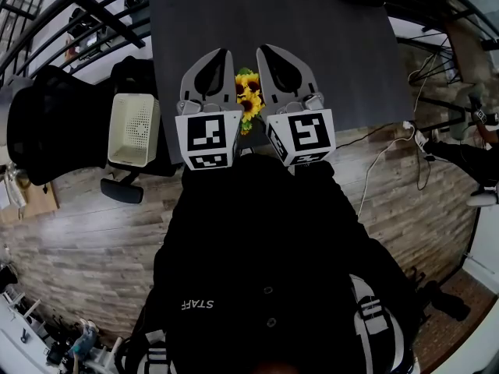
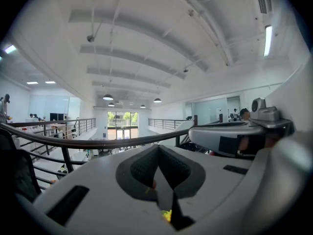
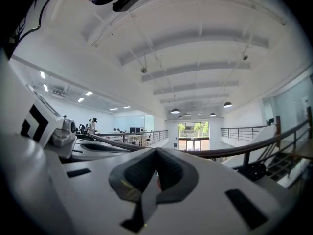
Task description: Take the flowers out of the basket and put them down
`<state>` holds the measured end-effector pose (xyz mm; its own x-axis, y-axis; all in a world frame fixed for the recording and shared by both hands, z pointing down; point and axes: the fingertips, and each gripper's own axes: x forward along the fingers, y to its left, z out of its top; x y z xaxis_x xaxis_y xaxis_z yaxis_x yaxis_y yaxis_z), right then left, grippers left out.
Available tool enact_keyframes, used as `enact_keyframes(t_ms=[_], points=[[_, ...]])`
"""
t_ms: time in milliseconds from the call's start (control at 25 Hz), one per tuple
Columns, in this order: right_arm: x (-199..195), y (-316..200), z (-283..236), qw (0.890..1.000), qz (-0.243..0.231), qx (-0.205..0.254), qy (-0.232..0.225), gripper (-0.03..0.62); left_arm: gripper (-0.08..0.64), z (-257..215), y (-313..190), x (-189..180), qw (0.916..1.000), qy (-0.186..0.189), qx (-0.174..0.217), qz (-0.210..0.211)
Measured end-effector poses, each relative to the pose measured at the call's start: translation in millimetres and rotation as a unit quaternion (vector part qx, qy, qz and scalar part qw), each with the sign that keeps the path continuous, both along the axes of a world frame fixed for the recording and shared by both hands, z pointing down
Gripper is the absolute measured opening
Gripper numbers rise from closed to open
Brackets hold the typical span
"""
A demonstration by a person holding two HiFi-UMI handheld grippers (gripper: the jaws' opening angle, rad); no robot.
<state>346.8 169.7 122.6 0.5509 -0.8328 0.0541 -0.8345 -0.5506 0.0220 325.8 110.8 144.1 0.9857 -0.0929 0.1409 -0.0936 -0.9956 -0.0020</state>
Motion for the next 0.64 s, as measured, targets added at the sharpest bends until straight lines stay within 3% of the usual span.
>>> enact_keyframes(t_ms=[640], points=[[3.6, -1.3, -1.1, 1.0, 0.003, 0.003, -0.002, 0.012, 0.002, 1.1, -1.5, 2.8, 1.0, -0.002, -0.003, 0.002]])
